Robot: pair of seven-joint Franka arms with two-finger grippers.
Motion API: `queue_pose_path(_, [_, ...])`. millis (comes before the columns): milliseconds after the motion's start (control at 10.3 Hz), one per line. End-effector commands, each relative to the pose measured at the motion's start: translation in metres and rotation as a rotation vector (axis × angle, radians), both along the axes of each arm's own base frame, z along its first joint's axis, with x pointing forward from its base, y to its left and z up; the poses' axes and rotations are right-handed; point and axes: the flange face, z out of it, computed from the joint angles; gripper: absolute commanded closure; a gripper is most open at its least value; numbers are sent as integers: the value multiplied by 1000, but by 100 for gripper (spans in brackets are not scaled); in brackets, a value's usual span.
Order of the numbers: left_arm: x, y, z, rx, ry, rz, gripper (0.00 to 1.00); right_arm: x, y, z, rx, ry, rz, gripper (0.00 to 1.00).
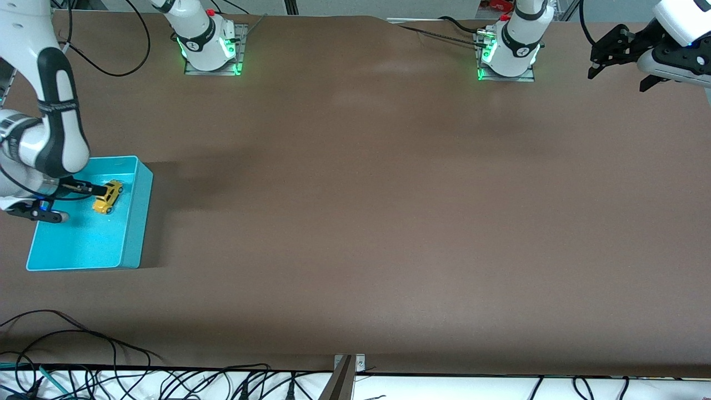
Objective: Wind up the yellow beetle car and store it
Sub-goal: 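Lower the car into the cyan bin and open the right gripper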
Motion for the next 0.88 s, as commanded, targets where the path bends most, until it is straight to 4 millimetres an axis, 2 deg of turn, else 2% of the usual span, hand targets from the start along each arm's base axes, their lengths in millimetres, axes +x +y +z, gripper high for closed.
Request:
queue_pose_path(0, [2, -2, 6, 19, 2, 5, 0, 10, 5, 92, 56, -6, 3, 0])
queue_pose_path(195, [2, -1, 6, 19, 2, 6, 0, 25, 13, 177, 53, -53, 14, 0])
queue_pose_path(292, [2, -1, 6, 19, 2, 6, 0, 28, 23, 212, 56, -45, 25, 0])
queue_pose_path(389, [2, 0, 6, 19, 2, 8, 0, 31, 52, 240, 78, -78, 78, 0])
queue_pose_path(487, [2, 0, 6, 18, 2, 8, 0, 25, 63, 266, 90, -127, 95, 0])
queue_pose_path(584, [2, -1, 6, 19, 2, 6, 0, 22, 88, 285, 104, -162, 126, 0])
queue_pose_path(779, [2, -2, 6, 19, 2, 5, 0, 14, 124, 290, 125, -208, 109, 0])
